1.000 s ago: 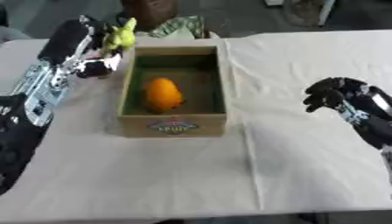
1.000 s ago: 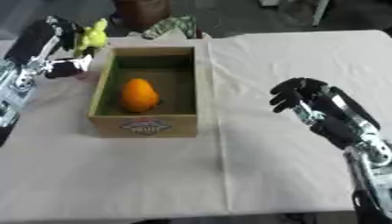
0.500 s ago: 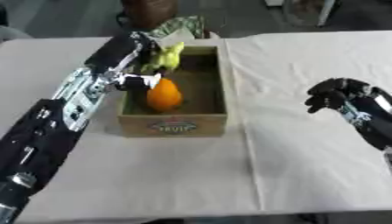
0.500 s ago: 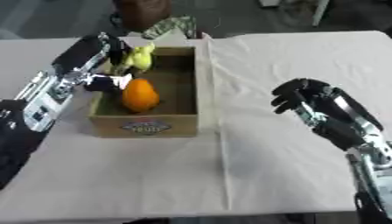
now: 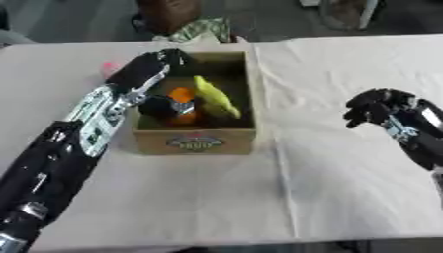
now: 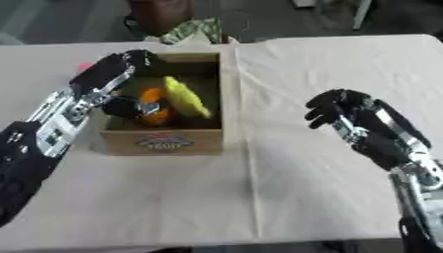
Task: Pick up objects on the table and place them in the box.
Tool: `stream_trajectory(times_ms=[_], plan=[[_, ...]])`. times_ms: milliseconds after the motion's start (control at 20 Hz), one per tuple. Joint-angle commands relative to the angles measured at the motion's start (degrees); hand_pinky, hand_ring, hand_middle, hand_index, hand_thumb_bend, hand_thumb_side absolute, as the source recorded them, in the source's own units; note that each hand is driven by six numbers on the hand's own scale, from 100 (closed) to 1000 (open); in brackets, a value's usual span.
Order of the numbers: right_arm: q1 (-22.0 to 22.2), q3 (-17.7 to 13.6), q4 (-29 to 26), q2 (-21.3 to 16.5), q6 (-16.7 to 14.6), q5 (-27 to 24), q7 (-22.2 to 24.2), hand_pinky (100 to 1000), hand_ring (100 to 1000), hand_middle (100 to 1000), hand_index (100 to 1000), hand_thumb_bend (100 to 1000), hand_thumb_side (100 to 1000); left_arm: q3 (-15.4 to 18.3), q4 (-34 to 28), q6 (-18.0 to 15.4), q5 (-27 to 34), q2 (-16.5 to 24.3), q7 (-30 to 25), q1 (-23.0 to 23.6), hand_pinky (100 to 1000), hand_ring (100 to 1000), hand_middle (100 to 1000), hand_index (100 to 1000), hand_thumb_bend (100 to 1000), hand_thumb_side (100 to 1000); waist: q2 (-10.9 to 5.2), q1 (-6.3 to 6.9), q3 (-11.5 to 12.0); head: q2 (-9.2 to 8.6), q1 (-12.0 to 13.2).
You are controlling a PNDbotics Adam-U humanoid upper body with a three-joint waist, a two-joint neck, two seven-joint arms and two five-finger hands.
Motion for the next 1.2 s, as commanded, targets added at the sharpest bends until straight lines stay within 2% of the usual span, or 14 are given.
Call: stream_trajectory(times_ms=[50, 150, 200, 300, 450, 600, 800, 1200], plan=[[-0.63, -0.41, -0.71, -0.73, -0.04, -0.04, 0.01, 619, 665, 669, 714, 100, 503, 2.63, -2.71, 1.64, 2.66, 3.03, 1.79, -0.89, 781, 785, 808, 888, 620, 925, -0.83, -0.10, 0.21, -0.43, -0.25], [-0.54, -0.49, -0.67, -0.80, -0.05, 0.00, -0.07, 619, 665, 669, 714, 100, 503, 4.45, -4.30, 3.81, 4.40, 4.81, 3.28, -0.82, 775, 773, 785, 871, 519, 837, -0.88, -0.05, 0.35, -0.44, -0.39], [-0.51, -0.50, -0.66, -0.83, -0.06, 0.02, -0.10, 619, 665, 669, 714, 100, 503, 5.17, -4.83, 5.00, 4.96, 5.55, 3.86, -0.75, 766, 759, 769, 862, 439, 763, -0.91, -0.02, 0.38, -0.45, -0.45], [-0.43, -0.54, -0.61, -0.92, -0.04, 0.07, -0.13, 619, 665, 669, 714, 100, 503, 7.11, -4.88, 7.97, 5.18, 7.22, 4.88, -0.53, 755, 744, 753, 856, 336, 660, -1.01, 0.11, 0.51, -0.46, -0.60], [-0.37, -0.53, -0.57, -0.98, 0.01, 0.09, -0.12, 619, 666, 669, 714, 100, 504, 9.41, -2.71, 11.55, 4.18, 8.80, 4.69, -0.21, 746, 740, 751, 853, 260, 552, -1.12, 0.30, 0.62, -0.49, -0.81], [-0.29, -0.53, -0.53, -0.97, 0.09, 0.13, -0.09, 619, 666, 669, 714, 100, 505, 11.57, 1.86, 13.77, 2.56, 9.38, 4.79, 0.04, 733, 734, 746, 848, 164, 485, -1.18, 0.44, 0.65, -0.55, -1.02], [-0.28, -0.48, -0.53, -1.04, 0.06, 0.13, -0.02, 619, 666, 669, 714, 100, 505, 13.04, 8.35, 14.54, -0.25, 9.32, 6.30, -0.07, 727, 731, 747, 849, 172, 464, -1.18, 0.40, 0.57, -0.49, -1.11], [-0.34, -0.30, -0.51, -1.03, 0.00, 0.11, 0.21, 619, 666, 670, 714, 100, 506, 13.92, 17.28, 13.16, -6.02, 7.81, 8.83, -0.86, 724, 728, 743, 851, 223, 486, -1.07, 0.31, 0.16, -0.44, -1.12]])
